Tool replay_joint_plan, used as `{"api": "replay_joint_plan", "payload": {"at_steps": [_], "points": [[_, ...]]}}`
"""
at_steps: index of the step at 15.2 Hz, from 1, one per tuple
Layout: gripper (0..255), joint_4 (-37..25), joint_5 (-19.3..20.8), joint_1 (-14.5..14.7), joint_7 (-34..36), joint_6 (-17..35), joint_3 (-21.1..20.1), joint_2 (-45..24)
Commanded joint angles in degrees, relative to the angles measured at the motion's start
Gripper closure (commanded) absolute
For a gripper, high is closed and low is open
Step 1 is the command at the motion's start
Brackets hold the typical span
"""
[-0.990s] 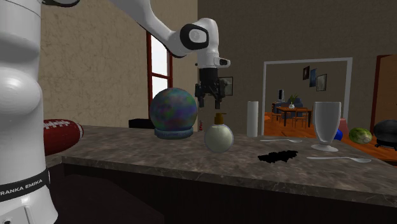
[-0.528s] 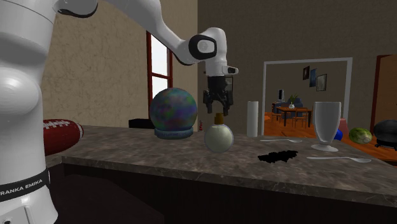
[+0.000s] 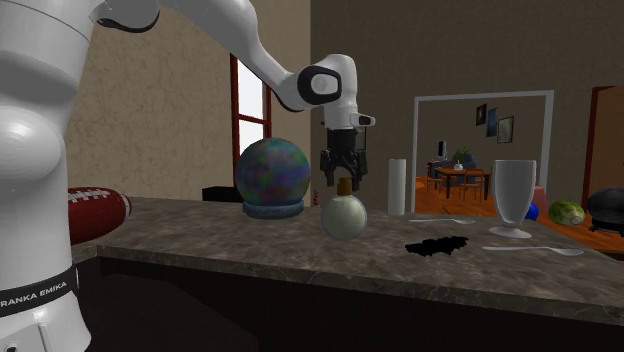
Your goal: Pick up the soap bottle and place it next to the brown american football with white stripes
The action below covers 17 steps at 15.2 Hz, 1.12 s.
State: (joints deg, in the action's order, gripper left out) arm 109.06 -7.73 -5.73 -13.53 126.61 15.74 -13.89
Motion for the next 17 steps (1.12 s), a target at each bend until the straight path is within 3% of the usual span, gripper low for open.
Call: {"api": "replay_joint_plan", "payload": {"at_steps": [1,3,4,13,17], "points": [[0,0.0,0.0,0.0,0.0,0.0,0.0,0.0],[0,0.0,0.0,0.0,0.0,0.0,0.0,0.0],[255,0.0,0.0,0.0,0.0,0.0,0.0,0.0],[255,0.0,0.0,0.0,0.0,0.0,0.0,0.0],[255,-1.5,0.6,0.1,0.5,-2.7,0.2,1.2]]}}
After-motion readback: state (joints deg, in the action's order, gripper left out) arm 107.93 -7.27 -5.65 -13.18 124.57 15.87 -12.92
